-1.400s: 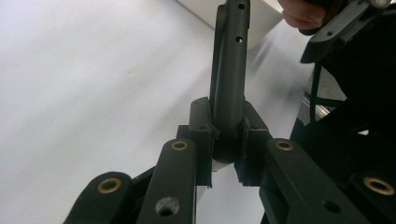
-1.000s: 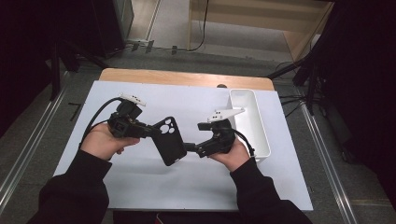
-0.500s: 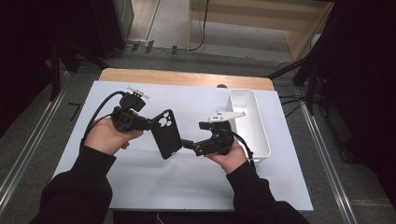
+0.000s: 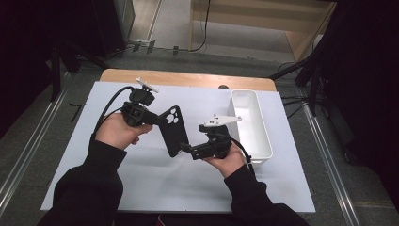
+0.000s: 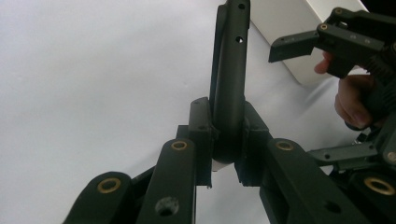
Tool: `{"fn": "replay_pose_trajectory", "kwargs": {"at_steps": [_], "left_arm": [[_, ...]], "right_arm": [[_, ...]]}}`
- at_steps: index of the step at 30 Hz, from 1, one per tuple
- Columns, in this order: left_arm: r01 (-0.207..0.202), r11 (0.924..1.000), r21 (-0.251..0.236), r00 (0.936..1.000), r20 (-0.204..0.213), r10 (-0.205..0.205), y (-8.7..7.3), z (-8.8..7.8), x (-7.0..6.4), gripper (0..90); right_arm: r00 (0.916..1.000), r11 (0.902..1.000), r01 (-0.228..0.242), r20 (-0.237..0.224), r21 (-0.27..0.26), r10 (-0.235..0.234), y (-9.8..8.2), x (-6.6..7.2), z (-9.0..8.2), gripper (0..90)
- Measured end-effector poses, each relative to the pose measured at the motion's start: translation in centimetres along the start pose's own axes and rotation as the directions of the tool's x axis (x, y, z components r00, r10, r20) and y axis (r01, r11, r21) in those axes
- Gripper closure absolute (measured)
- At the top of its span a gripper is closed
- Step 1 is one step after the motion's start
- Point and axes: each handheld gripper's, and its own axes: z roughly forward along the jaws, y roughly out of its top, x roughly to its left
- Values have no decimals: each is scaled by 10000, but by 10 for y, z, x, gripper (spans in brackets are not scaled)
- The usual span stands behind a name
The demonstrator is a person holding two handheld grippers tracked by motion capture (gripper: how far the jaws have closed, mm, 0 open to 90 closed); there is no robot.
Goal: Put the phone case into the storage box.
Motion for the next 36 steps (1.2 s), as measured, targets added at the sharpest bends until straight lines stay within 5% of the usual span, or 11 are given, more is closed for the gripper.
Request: {"fn": "replay_pose_trajectory", "kwargs": {"at_steps": [13,36], "left_arm": [[538,9985,88,9985,-93,-538,0,2,1,791],[186,9990,414,9994,273,-197,-1,15,-12,790]], "right_arm": [[9985,9992,-158,518,-363,176,-1,8,6,0],[9974,9988,-128,700,-479,161,12,20,9,0]]}}
